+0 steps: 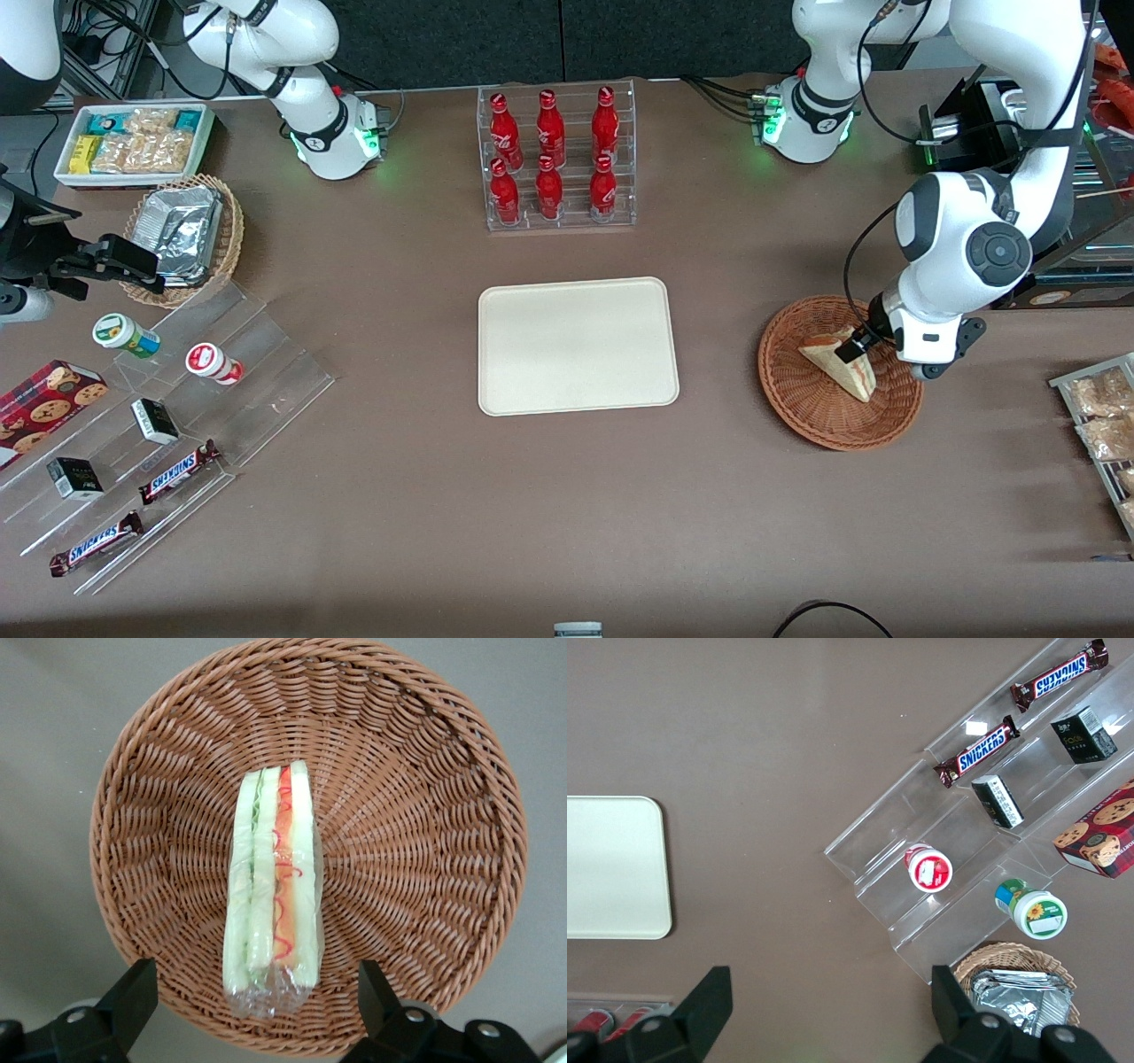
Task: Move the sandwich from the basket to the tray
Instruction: 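Lower the open left gripper around the sandwich's long edge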
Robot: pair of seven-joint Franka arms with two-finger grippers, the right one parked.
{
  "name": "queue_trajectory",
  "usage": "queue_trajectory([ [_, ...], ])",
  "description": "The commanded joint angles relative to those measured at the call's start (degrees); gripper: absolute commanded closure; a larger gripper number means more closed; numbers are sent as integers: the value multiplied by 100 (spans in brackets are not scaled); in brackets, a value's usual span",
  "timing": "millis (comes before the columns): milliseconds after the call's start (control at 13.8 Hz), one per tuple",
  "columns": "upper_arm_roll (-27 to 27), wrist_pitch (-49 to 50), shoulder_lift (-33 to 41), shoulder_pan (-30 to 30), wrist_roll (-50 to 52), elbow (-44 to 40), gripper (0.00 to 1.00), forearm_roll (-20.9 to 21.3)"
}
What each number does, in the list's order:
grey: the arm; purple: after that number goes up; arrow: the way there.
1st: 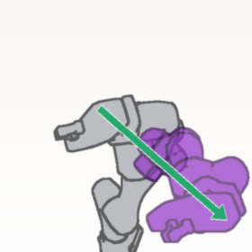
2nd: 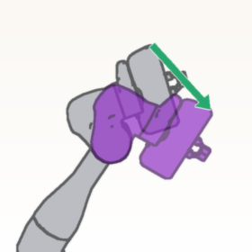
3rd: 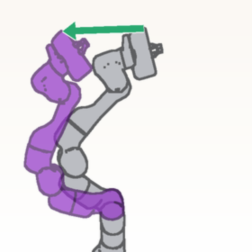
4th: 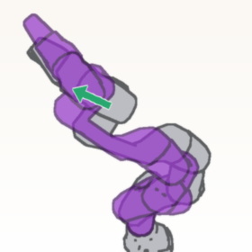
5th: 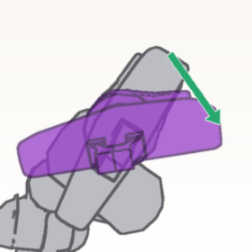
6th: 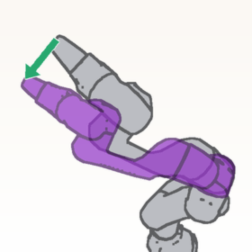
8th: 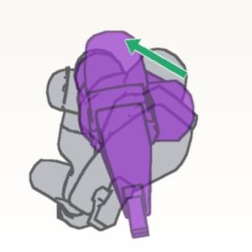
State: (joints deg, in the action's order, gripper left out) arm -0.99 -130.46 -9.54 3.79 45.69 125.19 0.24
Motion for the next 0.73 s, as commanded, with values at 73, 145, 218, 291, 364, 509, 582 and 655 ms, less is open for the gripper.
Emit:
queue_trajectory([
  [73,2,-330,-153,43,388,58,0,38],
  [145,2,-366,-205,60,397,58,0,38],
  [218,2,-392,-241,69,397,66,0,38],
  [291,2,-401,-267,69,397,75,0,38],
  [364,2,-401,-285,69,397,110,0,38],
  [509,2,-401,-276,69,397,198,0,47],
  [582,11,-410,-276,69,397,251,0,47],
  [655,11,-445,-311,69,406,251,0,47],
])
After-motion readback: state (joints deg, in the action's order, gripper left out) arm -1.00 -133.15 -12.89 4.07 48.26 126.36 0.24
